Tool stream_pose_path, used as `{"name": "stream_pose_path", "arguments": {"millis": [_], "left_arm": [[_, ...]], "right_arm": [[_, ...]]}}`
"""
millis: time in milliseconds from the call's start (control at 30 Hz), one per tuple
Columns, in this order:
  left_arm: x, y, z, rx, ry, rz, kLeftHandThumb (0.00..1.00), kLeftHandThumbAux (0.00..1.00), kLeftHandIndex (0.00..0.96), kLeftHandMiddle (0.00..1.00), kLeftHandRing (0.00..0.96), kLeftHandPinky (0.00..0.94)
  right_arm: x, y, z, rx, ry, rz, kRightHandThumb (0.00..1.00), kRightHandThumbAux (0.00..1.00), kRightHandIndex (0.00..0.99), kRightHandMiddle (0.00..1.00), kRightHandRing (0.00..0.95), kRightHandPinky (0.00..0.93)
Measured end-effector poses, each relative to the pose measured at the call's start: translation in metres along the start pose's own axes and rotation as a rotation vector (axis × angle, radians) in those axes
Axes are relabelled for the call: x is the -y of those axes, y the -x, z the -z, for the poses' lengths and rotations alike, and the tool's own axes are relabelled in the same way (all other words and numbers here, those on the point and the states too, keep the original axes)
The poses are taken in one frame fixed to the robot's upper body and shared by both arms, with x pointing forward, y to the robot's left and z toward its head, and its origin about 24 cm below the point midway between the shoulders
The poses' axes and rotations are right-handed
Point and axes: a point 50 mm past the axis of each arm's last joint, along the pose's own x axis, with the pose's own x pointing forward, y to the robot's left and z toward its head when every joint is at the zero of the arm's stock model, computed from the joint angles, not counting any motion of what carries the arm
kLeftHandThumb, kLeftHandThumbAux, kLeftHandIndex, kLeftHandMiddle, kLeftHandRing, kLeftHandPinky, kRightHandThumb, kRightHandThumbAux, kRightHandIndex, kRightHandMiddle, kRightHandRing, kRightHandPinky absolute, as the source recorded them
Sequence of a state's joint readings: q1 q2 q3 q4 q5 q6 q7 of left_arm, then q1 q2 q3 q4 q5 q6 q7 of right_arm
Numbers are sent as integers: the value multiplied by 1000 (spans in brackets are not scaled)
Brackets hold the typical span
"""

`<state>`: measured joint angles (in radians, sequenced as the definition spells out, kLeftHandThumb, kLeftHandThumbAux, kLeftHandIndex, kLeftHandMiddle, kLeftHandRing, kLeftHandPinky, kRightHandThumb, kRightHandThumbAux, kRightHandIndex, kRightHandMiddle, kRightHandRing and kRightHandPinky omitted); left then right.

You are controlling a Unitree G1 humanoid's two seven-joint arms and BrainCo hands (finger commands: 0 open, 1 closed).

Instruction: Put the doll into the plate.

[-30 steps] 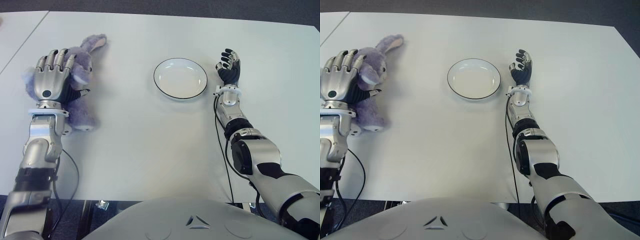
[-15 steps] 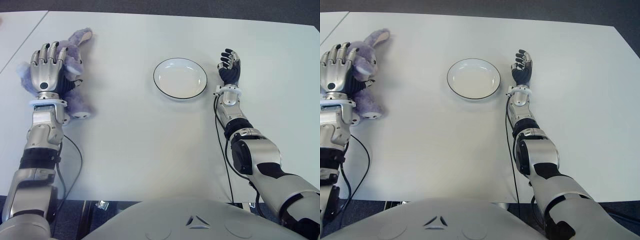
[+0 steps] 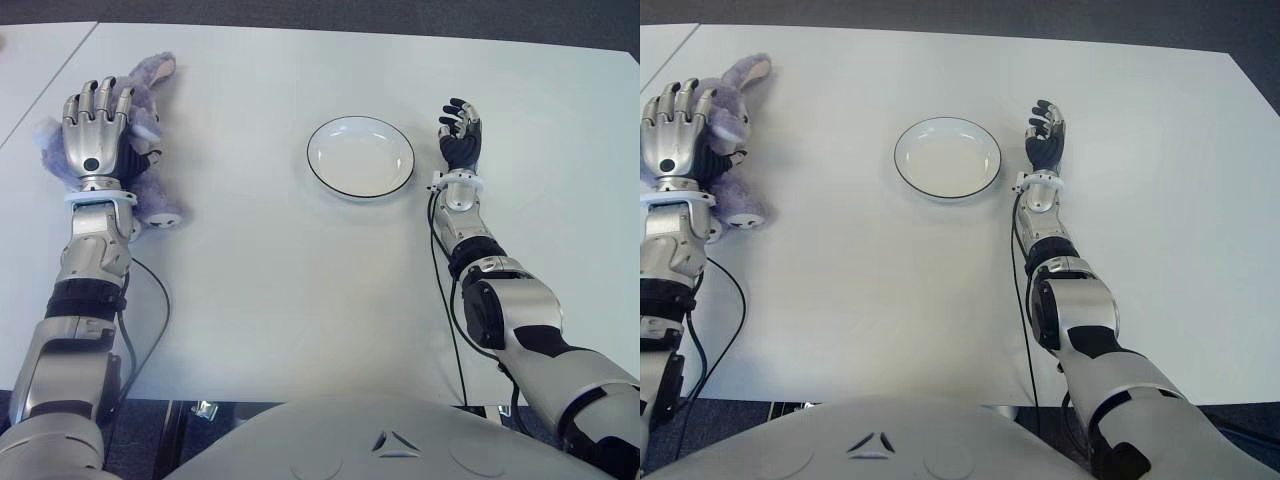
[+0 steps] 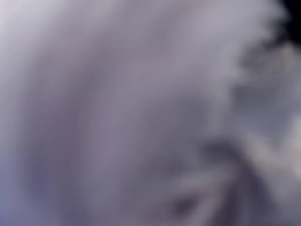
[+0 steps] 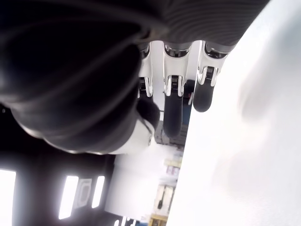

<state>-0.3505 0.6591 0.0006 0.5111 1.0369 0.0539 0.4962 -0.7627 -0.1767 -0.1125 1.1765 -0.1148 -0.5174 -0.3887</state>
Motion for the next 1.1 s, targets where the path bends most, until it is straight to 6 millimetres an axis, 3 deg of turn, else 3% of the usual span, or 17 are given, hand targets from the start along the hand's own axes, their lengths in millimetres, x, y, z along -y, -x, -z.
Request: {"name": "stream_pose_path", "arguments": {"millis": [100,200,267,367,500,667,867,1100], "left_arm": [[2,-2,-2,2,-4,-7,146,695,248,156,213,286],[5,-4,-3,-1,-8,-14,243,662,342,275,345,419],[6,-6,-3,-3,-11,-20,513,682,395,391,451,513],[9,-8,-3,-6,-13,-30,647,689,422,501,542,596],[10,-12,-3,-14,-7,-55,703,691,434,625,641,670],[13,-15,-4,-23,-7,-83,729,694,442,767,786,828],[14,-18,-4,-39,-8,-92,735,697,443,836,846,873],[15,-20,-9,-37,-16,-88,732,699,443,860,863,863]], "right_arm": [[0,0,0,0,0,0,871,904,205,253,274,161],[0,0,0,-1,-1,1,882,902,206,250,277,160],[0,0,0,-1,-1,1,889,899,206,248,278,161],[0,0,0,-1,-2,1,894,898,208,247,283,162],[1,0,0,-1,-3,1,901,896,210,247,290,161],[0,0,0,0,-3,1,912,893,208,243,289,159],[0,0,0,0,-4,1,913,891,205,247,296,165],[0,0,0,0,-4,0,903,889,210,249,301,169]]}}
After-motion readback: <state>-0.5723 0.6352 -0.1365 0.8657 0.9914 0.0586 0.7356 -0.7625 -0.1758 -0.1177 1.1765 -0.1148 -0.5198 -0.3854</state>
